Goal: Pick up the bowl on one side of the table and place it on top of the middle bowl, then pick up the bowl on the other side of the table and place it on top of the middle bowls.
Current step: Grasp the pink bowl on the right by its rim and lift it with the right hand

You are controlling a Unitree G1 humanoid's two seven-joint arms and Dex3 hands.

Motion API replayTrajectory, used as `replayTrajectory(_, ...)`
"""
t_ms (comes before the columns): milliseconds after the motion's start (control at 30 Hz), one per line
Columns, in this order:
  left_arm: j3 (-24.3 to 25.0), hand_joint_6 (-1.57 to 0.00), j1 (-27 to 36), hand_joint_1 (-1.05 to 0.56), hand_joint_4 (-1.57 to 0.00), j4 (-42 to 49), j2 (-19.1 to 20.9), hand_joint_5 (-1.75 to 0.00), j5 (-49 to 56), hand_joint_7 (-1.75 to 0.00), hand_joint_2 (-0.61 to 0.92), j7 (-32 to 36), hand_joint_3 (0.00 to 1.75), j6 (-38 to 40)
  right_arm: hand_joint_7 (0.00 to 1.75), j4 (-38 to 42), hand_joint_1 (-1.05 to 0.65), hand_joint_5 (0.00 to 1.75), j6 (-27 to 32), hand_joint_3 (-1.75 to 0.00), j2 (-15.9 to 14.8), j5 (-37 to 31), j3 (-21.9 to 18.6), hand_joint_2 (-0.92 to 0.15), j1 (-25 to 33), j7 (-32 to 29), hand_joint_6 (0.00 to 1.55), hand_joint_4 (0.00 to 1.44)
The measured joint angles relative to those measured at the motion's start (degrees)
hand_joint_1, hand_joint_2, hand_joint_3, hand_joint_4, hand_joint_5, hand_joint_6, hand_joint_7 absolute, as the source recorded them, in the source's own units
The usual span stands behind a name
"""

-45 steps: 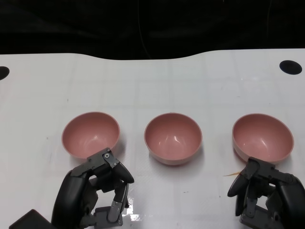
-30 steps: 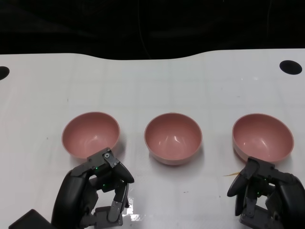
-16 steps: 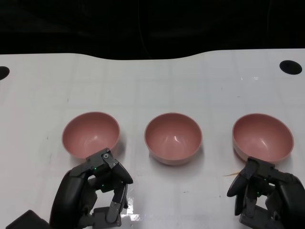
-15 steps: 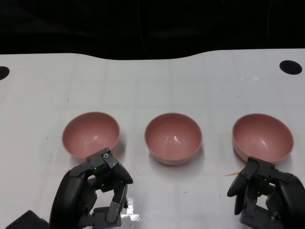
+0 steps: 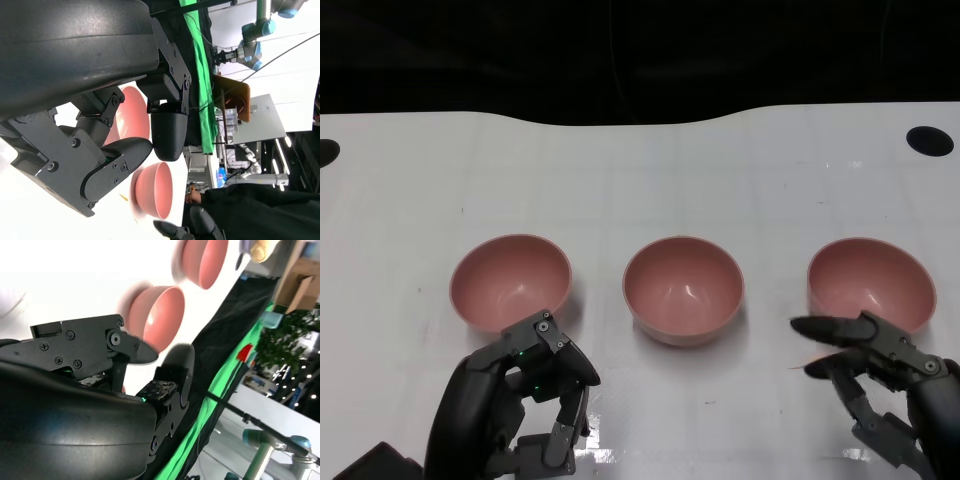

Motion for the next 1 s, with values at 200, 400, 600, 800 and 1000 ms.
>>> replayTrajectory(200, -0.09, -0.79, 0.03, -0.18, -0.87, 0.0, 0.0, -1.75, -0.01, -1.52, 0.41, 0.0, 1.33, -0.01, 0.03, -3.07, -0.54, 0.56, 2.9, 0.0, -2.62, -9.24, -0.17, -0.87, -0.04, -2.14, 0.25, 0.08)
replayTrajectory(400, -0.3, -0.79, 0.02, -0.17, -0.87, 0.0, 0.03, -1.75, -0.28, -1.51, 0.4, -0.2, 1.34, -0.01, 0.0, -7.33, -0.62, 0.49, 10.1, 0.0, -6.47, -19.18, -0.16, -0.84, -1.31, -1.83, 0.17, 0.0)
replayTrajectory(600, -0.31, -0.79, -0.01, -0.17, -0.86, -0.01, 0.05, -1.75, -0.3, -1.51, 0.39, -0.28, 1.35, 0.05, 0.03, -7.75, -0.64, 0.48, 15.79, 0.0, -7.86, -26.57, 0.19, -0.83, -4.36, -2.05, 0.22, 0.0)
replayTrajectory(800, -0.28, -0.79, 0.03, -0.17, -0.86, -0.01, 0.08, -1.75, -0.31, -1.5, 0.39, -0.28, 1.36, 0.09, 0.04, -5.91, -0.6, 0.52, 20.29, -0.01, -10.15, -35.07, 2.4, -0.84, -8.02, -2.36, 0.26, 0.02)
replayTrajectory(1000, -0.32, -0.78, 0.19, -0.17, -0.86, -0.06, 0.06, -1.75, -0.01, -1.5, 0.41, -0.26, 1.34, 0.08, 0.04, 1.01, -0.61, 0.55, 23.49, -0.01, -12.18, -40.69, 5.49, -0.85, -12.85, -2.75, 0.3, 0.06)
